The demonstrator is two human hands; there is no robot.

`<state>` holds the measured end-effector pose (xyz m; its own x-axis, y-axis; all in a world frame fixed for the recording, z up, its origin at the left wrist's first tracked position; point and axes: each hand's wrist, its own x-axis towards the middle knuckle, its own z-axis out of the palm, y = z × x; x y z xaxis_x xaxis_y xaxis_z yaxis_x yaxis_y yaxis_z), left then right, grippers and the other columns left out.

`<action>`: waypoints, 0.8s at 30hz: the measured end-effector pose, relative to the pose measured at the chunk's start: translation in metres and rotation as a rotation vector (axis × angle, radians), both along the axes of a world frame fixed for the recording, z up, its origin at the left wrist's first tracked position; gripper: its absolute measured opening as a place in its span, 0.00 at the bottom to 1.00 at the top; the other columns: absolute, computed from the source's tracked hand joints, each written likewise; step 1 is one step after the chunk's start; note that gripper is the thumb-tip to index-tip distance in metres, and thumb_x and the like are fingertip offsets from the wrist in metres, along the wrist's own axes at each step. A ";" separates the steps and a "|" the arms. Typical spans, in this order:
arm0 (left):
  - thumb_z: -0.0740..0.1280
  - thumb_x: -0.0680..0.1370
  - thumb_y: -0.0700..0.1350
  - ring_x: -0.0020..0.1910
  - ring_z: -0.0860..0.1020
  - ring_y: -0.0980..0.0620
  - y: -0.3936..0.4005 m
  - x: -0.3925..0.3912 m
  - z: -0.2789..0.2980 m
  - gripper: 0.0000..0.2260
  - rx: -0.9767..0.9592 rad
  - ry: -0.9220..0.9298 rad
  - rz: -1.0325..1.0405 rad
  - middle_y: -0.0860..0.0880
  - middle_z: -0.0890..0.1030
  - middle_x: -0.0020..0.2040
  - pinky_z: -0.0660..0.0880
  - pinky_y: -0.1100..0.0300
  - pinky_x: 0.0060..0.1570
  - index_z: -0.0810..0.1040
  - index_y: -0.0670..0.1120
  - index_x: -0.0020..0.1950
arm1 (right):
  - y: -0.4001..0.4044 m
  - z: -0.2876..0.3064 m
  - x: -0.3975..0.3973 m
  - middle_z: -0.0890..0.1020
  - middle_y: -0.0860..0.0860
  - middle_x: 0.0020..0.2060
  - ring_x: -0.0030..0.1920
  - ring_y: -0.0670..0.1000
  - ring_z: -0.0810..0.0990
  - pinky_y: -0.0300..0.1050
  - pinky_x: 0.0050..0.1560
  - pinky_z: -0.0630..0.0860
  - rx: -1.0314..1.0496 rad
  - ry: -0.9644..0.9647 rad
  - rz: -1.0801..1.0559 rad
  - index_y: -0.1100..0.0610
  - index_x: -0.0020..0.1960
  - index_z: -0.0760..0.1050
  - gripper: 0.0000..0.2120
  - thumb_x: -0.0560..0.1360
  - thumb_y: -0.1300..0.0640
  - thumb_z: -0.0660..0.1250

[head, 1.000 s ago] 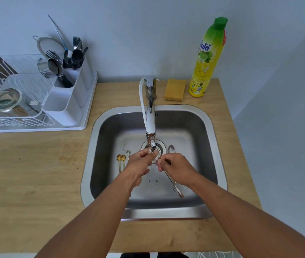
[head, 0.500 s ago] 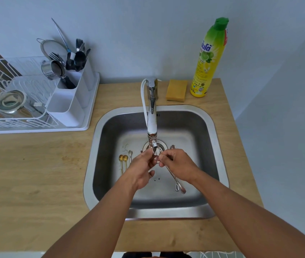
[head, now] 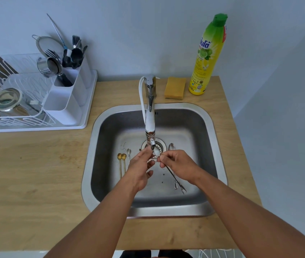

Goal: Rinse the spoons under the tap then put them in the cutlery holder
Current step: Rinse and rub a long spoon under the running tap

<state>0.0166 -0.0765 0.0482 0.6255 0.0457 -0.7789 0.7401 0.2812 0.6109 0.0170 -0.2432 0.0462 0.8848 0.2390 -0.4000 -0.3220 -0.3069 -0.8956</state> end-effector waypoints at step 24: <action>0.74 0.76 0.57 0.36 0.81 0.56 -0.005 0.002 0.014 0.10 0.246 -0.307 -0.105 0.55 0.86 0.40 0.74 0.62 0.37 0.85 0.51 0.42 | 0.005 -0.006 -0.008 0.87 0.43 0.39 0.40 0.39 0.82 0.40 0.48 0.76 -0.088 -0.009 0.113 0.52 0.45 0.84 0.10 0.83 0.54 0.66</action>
